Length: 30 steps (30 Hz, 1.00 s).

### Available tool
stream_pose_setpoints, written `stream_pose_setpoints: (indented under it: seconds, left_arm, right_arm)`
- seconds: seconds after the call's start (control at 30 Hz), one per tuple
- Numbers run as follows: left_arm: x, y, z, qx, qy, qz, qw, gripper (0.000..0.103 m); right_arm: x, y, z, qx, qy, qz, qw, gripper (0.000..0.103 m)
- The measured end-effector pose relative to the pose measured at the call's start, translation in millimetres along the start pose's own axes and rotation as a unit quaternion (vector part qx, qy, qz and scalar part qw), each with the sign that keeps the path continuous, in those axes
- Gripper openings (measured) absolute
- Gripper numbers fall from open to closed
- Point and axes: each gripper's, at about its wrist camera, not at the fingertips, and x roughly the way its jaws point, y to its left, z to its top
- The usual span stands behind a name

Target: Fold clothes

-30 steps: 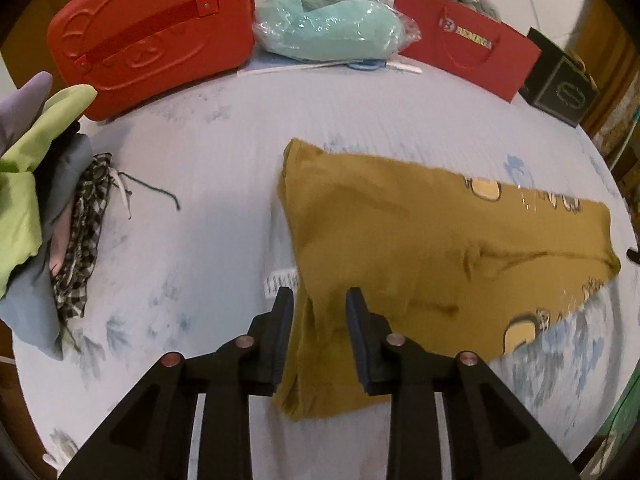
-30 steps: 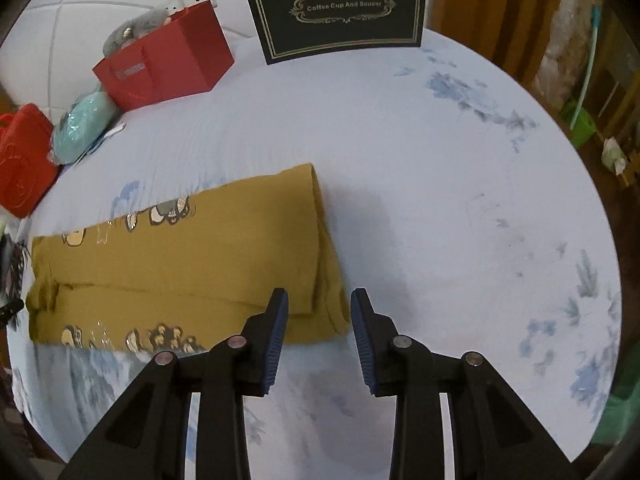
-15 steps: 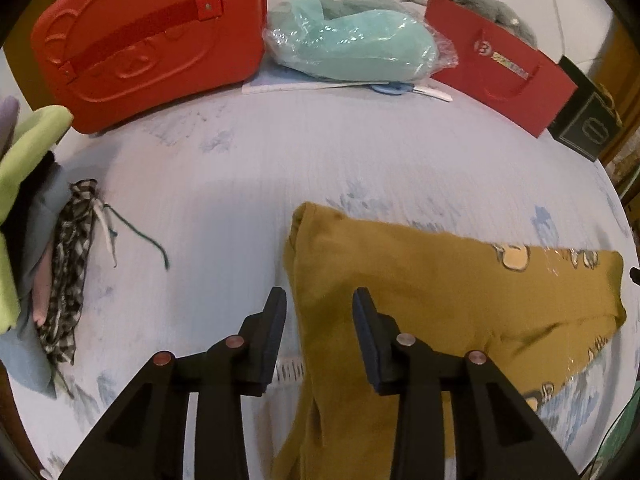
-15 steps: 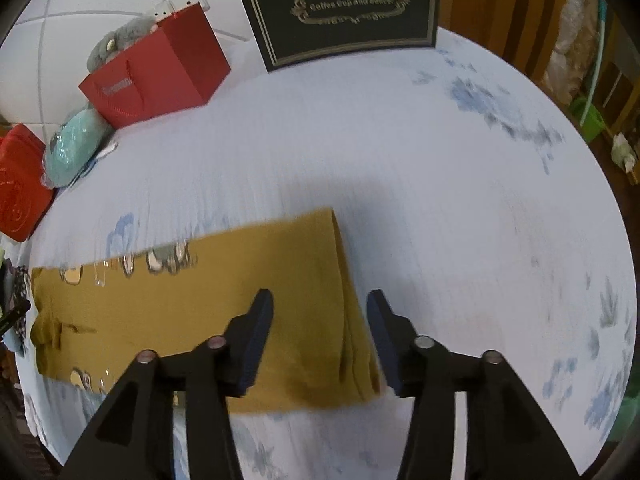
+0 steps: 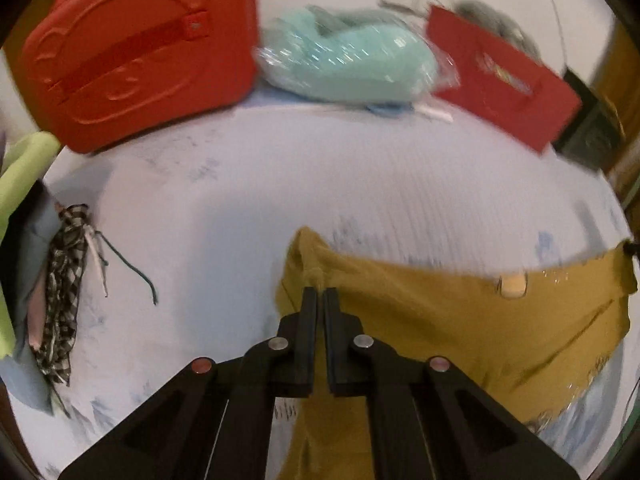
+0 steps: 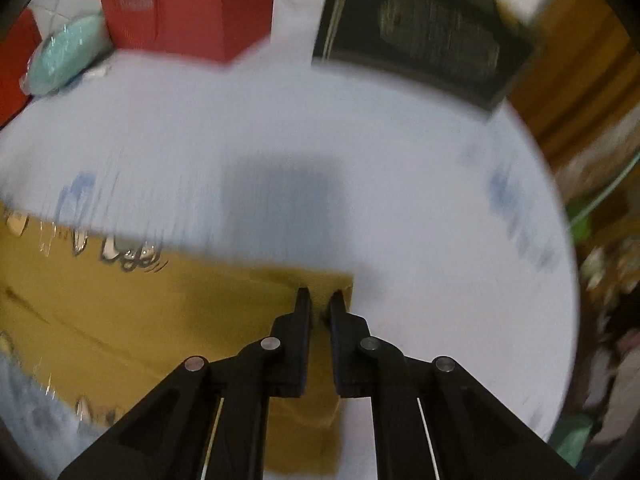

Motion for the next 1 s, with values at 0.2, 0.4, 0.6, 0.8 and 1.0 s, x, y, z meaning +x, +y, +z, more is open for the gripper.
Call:
stream_pose_setpoints:
  seconds: [0.2, 0.4, 0.6, 0.8, 1.0]
  left_arm:
    - [12.7, -0.4, -0.5, -0.020, 0.011, 0.007, 0.9997, 0.003]
    - [-2.9, 9.6, -2.4, -0.022, 0.004, -0.001, 0.9998, 0.011]
    - [-19.4, 10.7, -15.7, 0.000, 0.001, 0.008, 1.0000, 0.028]
    - [-23.6, 10.5, -55.2, 0.014, 0.036, 0.021, 0.9990, 0.028]
    - [-26.4, -1.9, -83.7, 0.036, 0.052, 0.007, 0.9980, 0.028]
  right_arm:
    - [31.0, 8.5, 31.5, -0.032, -0.012, -0.035, 0.999, 0.013]
    - [27.7, -23.1, 20.9, 0.039, -0.016, -0.034, 0.999, 0.040]
    - [-13.3, -54.5, -22.3, 0.128, -0.023, 0.058, 0.990, 0.043]
    - [-9.7, -59.0, -82.0, 0.143, 0.033, 0.074, 0.986, 0.043]
    - [-0.1, -58.6, -106.5, 0.173, 0.049, 0.103, 0.978, 0.043]
